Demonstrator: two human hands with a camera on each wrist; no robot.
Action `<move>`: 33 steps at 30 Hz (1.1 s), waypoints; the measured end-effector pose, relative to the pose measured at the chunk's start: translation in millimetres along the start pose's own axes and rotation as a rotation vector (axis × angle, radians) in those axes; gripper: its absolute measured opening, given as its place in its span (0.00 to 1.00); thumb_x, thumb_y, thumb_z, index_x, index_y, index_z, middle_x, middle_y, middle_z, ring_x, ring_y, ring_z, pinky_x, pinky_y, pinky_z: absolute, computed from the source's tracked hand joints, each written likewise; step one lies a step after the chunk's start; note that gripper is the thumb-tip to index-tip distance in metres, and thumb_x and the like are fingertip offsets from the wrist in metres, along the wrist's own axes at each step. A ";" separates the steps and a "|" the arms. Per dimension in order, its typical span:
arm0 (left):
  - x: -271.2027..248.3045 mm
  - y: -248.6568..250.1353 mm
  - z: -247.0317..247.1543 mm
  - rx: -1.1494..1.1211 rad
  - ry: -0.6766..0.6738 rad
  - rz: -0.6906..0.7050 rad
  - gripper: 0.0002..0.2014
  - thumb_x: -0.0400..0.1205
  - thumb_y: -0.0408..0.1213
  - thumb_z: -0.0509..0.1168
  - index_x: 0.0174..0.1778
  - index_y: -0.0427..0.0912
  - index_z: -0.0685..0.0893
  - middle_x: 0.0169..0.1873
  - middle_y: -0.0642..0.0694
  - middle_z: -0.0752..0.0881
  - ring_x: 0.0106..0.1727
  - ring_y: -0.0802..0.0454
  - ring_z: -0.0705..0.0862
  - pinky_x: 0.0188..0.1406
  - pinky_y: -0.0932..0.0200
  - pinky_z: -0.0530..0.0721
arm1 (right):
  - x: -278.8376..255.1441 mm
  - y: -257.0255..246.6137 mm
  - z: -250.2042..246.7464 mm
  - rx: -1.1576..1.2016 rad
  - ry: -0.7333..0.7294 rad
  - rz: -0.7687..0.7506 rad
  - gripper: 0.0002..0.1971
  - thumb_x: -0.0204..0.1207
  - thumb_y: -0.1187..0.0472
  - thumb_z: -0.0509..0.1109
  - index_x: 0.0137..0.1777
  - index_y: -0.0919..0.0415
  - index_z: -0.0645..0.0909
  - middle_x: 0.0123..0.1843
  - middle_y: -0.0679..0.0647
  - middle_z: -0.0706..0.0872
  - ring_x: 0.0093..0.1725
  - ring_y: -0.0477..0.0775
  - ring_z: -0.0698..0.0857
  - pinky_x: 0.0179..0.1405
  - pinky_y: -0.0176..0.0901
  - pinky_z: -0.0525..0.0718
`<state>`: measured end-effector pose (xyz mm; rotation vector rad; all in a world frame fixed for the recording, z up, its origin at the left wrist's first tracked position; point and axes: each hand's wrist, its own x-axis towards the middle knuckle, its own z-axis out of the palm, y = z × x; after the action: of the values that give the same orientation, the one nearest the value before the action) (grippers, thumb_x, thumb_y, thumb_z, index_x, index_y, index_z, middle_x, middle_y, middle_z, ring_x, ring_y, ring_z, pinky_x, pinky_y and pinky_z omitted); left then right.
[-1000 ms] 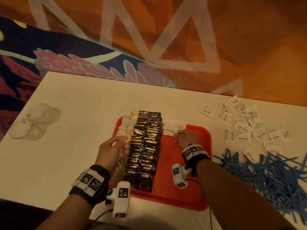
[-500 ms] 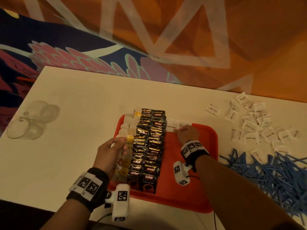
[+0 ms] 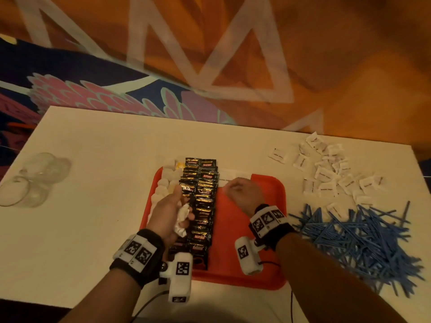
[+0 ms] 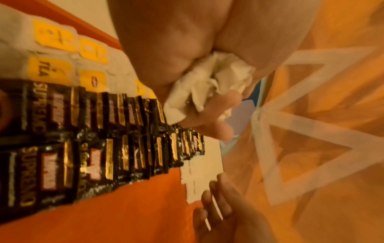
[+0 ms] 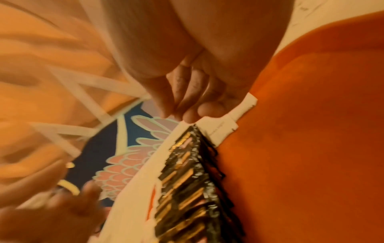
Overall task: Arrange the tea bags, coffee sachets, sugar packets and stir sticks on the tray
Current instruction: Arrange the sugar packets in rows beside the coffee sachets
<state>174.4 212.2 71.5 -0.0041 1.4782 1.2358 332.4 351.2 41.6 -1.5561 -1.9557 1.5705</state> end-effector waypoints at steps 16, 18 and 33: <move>-48.7 -7.1 83.9 0.144 -0.384 0.052 0.32 0.82 0.64 0.55 0.57 0.35 0.82 0.29 0.38 0.84 0.19 0.51 0.80 0.10 0.69 0.67 | -79.9 -34.8 -35.9 0.281 -0.129 -0.026 0.09 0.75 0.69 0.75 0.38 0.56 0.86 0.34 0.52 0.86 0.30 0.46 0.83 0.32 0.41 0.79; -49.2 -10.3 84.0 0.124 -0.393 0.070 0.29 0.79 0.56 0.65 0.64 0.34 0.78 0.31 0.39 0.83 0.20 0.51 0.78 0.10 0.68 0.67 | -83.2 -34.7 -45.3 0.400 -0.042 0.013 0.07 0.77 0.70 0.72 0.40 0.58 0.83 0.36 0.53 0.86 0.34 0.49 0.84 0.33 0.42 0.79; -51.6 -16.4 94.8 0.185 -0.153 0.305 0.07 0.79 0.38 0.75 0.51 0.41 0.88 0.31 0.42 0.85 0.28 0.46 0.75 0.19 0.62 0.68 | -103.9 -24.2 -74.5 0.427 0.099 -0.133 0.08 0.76 0.69 0.74 0.42 0.55 0.85 0.35 0.57 0.88 0.29 0.47 0.83 0.32 0.40 0.82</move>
<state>270.2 237.1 117.5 0.4452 1.4893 1.3025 413.6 316.2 137.1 -1.2756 -1.5091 1.6795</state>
